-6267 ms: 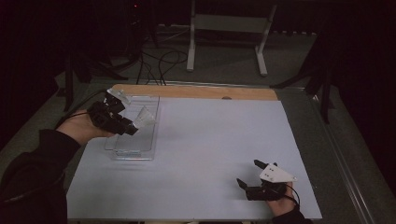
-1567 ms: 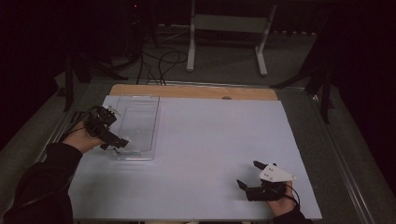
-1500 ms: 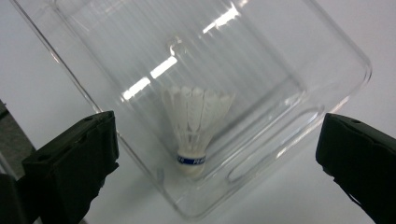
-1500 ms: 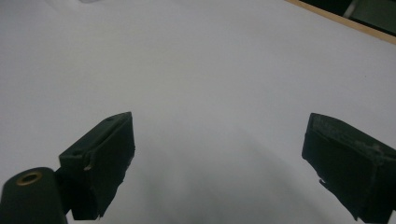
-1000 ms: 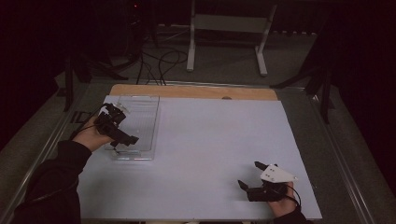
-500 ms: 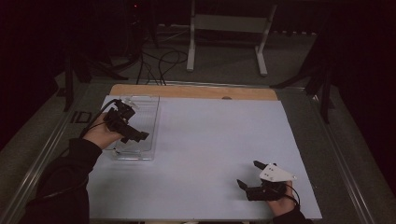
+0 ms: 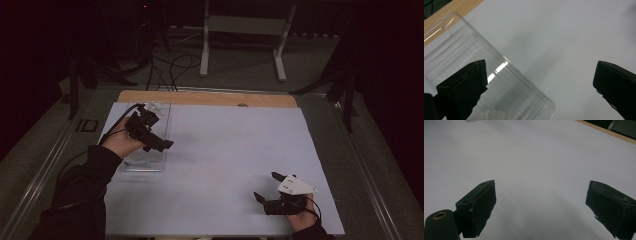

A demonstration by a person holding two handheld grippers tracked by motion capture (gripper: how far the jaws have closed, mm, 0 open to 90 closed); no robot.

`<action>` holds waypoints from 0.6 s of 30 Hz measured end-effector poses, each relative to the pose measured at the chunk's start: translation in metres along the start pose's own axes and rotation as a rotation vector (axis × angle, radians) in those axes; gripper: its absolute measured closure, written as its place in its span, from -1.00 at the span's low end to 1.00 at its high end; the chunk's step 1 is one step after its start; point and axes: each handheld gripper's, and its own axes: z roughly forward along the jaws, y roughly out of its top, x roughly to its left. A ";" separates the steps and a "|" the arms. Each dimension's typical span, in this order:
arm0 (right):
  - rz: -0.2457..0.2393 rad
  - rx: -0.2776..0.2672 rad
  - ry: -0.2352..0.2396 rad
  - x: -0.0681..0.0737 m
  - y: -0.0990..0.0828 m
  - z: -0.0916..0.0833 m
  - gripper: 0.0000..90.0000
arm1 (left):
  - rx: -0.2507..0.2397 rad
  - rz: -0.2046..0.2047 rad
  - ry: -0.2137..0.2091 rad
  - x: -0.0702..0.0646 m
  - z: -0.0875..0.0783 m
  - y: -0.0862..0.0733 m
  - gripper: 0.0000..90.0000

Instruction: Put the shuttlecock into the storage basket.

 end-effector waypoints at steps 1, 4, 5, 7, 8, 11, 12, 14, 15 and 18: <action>0.000 0.000 0.000 0.000 0.000 0.000 -0.80 | 0.000 0.000 0.000 0.000 0.000 0.000 -1.00; 0.000 0.000 0.001 0.000 0.000 0.000 -0.80 | -0.008 0.041 -0.022 -0.007 0.003 0.003 -0.99; -0.002 0.001 -0.001 0.000 0.000 0.000 -0.80 | -0.008 0.041 -0.022 -0.007 0.003 0.003 -0.99; -0.002 -0.001 -0.001 0.000 0.000 -0.001 -0.80 | -0.008 0.054 -0.025 -0.011 0.005 0.004 -0.99; -0.003 -0.002 -0.002 -0.001 0.000 -0.001 -0.80 | -0.005 0.056 -0.039 -0.014 0.007 0.006 -0.99; -0.003 -0.001 -0.001 0.000 0.000 -0.001 -0.80 | -0.005 0.067 -0.041 -0.018 0.008 0.008 -1.00; -0.001 -0.003 0.001 0.000 0.000 -0.001 -0.80 | -0.006 0.064 -0.048 -0.021 0.009 0.010 -1.00; -0.001 -0.004 0.001 0.000 0.000 -0.001 -0.80 | -0.007 0.077 -0.056 -0.025 0.010 0.012 -1.00; -0.001 -0.004 0.001 0.000 0.000 -0.001 -0.80 | -0.007 0.077 -0.056 -0.025 0.010 0.012 -1.00; -0.001 -0.006 -0.001 -0.001 0.000 -0.001 -0.80 | -0.011 0.085 -0.062 -0.031 0.011 0.013 -1.00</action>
